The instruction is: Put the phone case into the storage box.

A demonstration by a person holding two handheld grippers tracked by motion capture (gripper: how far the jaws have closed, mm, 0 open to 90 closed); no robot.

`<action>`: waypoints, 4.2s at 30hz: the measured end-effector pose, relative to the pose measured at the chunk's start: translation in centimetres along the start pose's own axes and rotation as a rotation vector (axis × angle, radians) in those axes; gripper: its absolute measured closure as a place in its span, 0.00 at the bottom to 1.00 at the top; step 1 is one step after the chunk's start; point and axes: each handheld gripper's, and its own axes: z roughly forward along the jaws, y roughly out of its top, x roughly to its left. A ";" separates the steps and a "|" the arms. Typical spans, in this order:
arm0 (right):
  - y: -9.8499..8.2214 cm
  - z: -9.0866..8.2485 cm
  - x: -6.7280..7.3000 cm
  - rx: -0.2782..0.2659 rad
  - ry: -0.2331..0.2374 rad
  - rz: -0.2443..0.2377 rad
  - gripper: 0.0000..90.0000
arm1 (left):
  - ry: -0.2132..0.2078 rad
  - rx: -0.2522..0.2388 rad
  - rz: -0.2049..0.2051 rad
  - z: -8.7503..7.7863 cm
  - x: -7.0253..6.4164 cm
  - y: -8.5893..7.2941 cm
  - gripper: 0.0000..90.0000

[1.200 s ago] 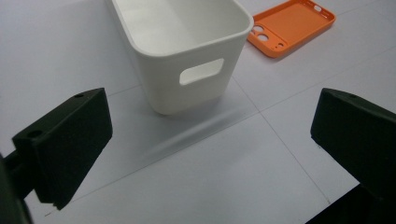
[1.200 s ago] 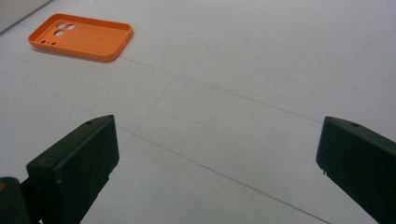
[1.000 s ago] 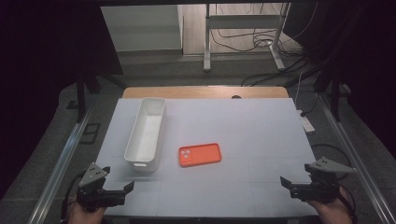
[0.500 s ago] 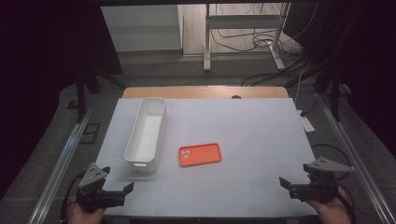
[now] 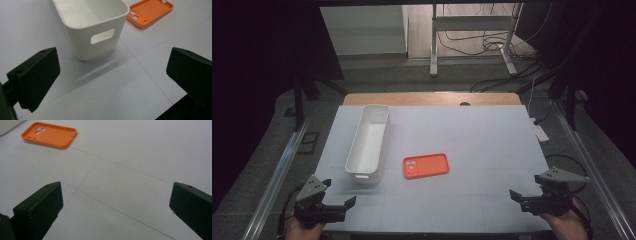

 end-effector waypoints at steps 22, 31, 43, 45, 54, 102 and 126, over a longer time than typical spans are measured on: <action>2.5 1.8 1.0 0.032 0.056 -0.076 0.00 | -0.008 -0.001 -0.001 0.0 0.1 0.0 0.00; 3.6 2.8 1.1 0.042 0.067 -0.095 0.00 | -0.010 -0.001 -0.008 0.0 0.1 0.0 0.00; 4.6 4.1 1.4 0.042 0.093 -0.124 0.00 | -0.012 0.001 -0.004 0.0 0.1 0.0 0.01; 4.7 4.2 1.4 0.043 0.096 -0.127 0.00 | -0.013 0.001 -0.005 0.0 0.1 0.0 0.01; 5.7 5.5 1.8 0.058 0.118 -0.126 0.00 | -0.015 -0.003 -0.005 0.0 0.1 0.0 0.01; 9.1 11.0 5.1 0.143 0.171 -0.229 0.00 | -0.023 -0.009 -0.016 -0.1 0.3 -0.1 0.01; 10.9 13.9 6.6 0.160 0.199 -0.254 0.00 | -0.029 -0.016 -0.021 -0.2 0.4 -0.1 0.01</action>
